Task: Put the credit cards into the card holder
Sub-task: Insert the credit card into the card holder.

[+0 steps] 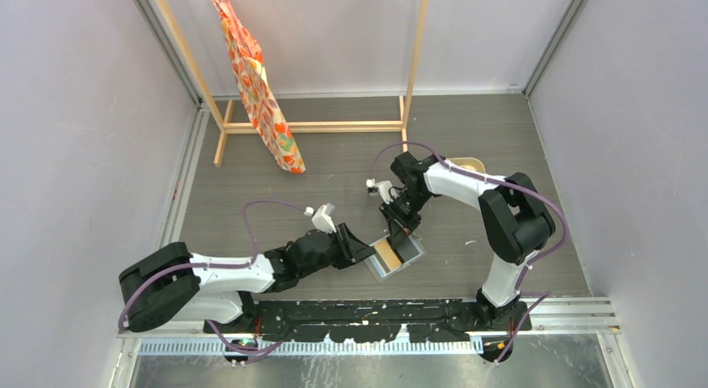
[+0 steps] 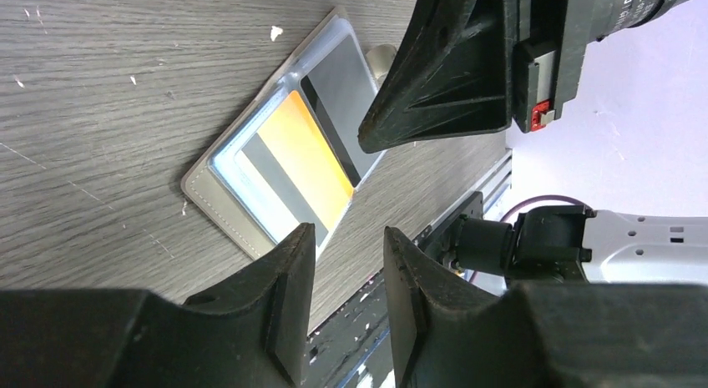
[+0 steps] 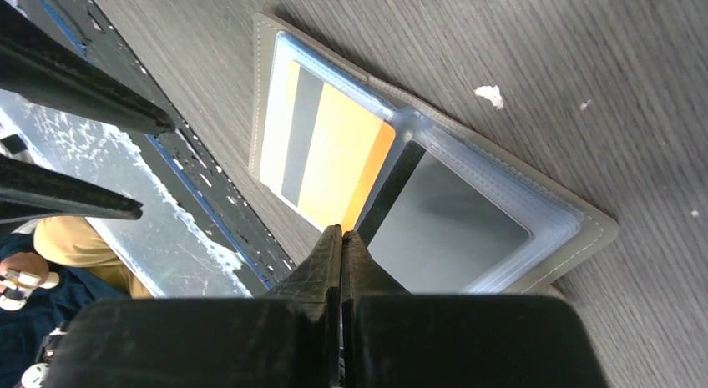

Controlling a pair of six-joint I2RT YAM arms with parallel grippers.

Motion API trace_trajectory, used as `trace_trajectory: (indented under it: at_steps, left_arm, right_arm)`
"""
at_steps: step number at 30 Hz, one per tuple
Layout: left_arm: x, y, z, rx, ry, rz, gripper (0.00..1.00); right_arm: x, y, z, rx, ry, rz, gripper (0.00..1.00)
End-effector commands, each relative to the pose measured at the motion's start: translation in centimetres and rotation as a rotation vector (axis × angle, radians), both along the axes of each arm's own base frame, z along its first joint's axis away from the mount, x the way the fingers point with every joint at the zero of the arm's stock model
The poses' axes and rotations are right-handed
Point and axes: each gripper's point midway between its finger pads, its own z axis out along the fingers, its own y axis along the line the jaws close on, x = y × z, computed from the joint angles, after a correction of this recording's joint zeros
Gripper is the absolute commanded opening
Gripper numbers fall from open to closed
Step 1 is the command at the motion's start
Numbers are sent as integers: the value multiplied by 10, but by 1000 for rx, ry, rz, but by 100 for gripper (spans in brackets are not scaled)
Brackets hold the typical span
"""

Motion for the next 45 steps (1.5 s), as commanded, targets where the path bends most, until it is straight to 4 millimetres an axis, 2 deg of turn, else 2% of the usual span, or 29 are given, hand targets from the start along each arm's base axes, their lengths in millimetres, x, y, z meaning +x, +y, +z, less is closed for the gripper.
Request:
trace_trajectory:
  at_steps: [1, 7, 13, 17, 22, 27, 29, 35, 37, 45]
  left_arm:
    - [2, 1, 0, 33, -21, -1, 38]
    - [3, -8, -11, 28, -5, -10, 38]
    - [4, -16, -21, 23, 11, -22, 38]
    - [4, -20, -26, 16, 19, -25, 38]
    - [4, -20, -25, 11, 17, -29, 38]
    - [3, -10, -18, 22, 11, -11, 37]
    - [1, -5, -15, 26, 10, -8, 38]
    - [-2, -7, 6, -27, 2, -19, 38]
    - [-2, -9, 6, -32, 10, -16, 38]
    - [-5, -24, -18, -22, 91, -7, 37]
  right_arm:
    - [2, 3, -9, -44, -24, 11, 1]
    - [2, 2, -26, -108, -6, 8, 1]
    - [-7, 14, -28, -95, 33, 42, 1]
    - [-8, 18, -16, -57, 39, 59, 1]
    - [1, 8, 6, 3, -6, 57, 3]
    - [0, 2, 32, 94, -7, 62, 8]
    - [1, -1, 37, 110, -32, 65, 9]
    - [4, -9, 27, 69, -62, 72, 9]
    - [6, -11, 22, 47, -59, 69, 9]
    - [10, -19, 3, -30, -52, 58, 9]
